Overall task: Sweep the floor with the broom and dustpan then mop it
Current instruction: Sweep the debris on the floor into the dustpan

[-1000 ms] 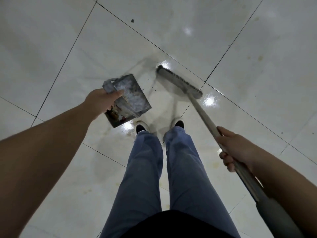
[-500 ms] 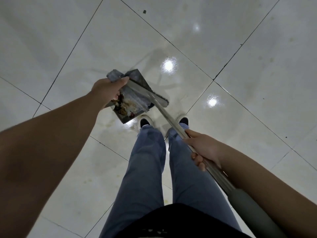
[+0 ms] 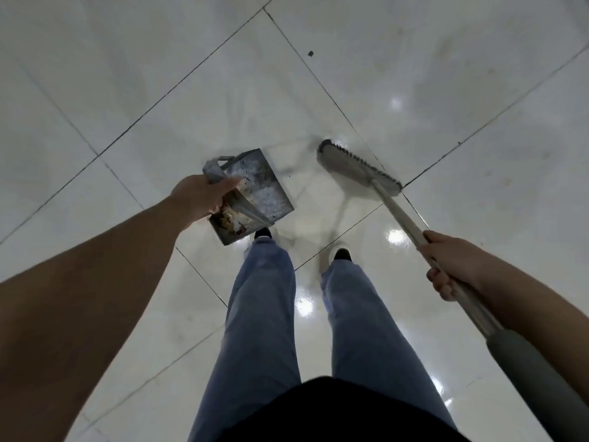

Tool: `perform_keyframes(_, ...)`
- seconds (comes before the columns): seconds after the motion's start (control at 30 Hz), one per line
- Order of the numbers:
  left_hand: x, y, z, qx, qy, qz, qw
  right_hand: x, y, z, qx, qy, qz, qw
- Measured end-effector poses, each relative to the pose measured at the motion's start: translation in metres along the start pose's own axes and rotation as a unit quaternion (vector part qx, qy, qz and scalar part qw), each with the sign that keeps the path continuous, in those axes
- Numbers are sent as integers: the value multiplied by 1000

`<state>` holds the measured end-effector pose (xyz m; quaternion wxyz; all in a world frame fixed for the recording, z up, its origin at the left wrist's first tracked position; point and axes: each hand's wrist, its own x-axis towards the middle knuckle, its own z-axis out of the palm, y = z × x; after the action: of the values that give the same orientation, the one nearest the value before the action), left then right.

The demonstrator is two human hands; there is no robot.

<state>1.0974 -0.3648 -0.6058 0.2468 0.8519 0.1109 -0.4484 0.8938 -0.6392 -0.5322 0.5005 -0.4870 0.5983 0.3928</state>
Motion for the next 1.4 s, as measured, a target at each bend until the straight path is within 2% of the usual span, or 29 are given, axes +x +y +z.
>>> perform_keyframes(0.1,-20,-9,21,-60,31,-29,997,8,-2,-18,-77,-1,-35,996)
perform_keyframes(0.2,-35,-26,48,-67,55,-49,995,14,-5,-25,-140,3,-46,989)
perform_keyframes(0.33,-36,-50,88,-102,82,-103,986,30,-4,-13,-175,9,-43,984)
perform_keyframes(0.47,-26,-66,95,-268,99,-177,942,48,3,8,-186,1,-21,982)
perform_keyframes(0.57,-20,-79,79,-325,100,-202,918,57,18,19,-219,0,-13,976)
perform_keyframes(0.7,-18,-78,92,-324,93,-179,924,52,41,29,-321,-20,-9,947)
perform_keyframes(0.8,-21,-78,98,-309,94,-170,931,38,46,37,-405,-71,-35,911)
perform_keyframes(0.93,-28,-96,88,-285,94,-173,938,16,38,31,-355,-84,-38,930)
perform_keyframes(1.1,-38,-115,92,-271,66,-142,950,-13,29,13,-339,-37,-66,938)
perform_keyframes(1.2,-41,-115,90,-242,77,-139,957,-2,13,15,-331,1,-74,941)
perform_keyframes(1.3,-37,-117,81,-235,97,-137,958,23,0,26,-383,14,-80,920)
perform_keyframes(1.4,-30,-113,79,-257,111,-131,951,39,4,42,-426,-7,-81,901)
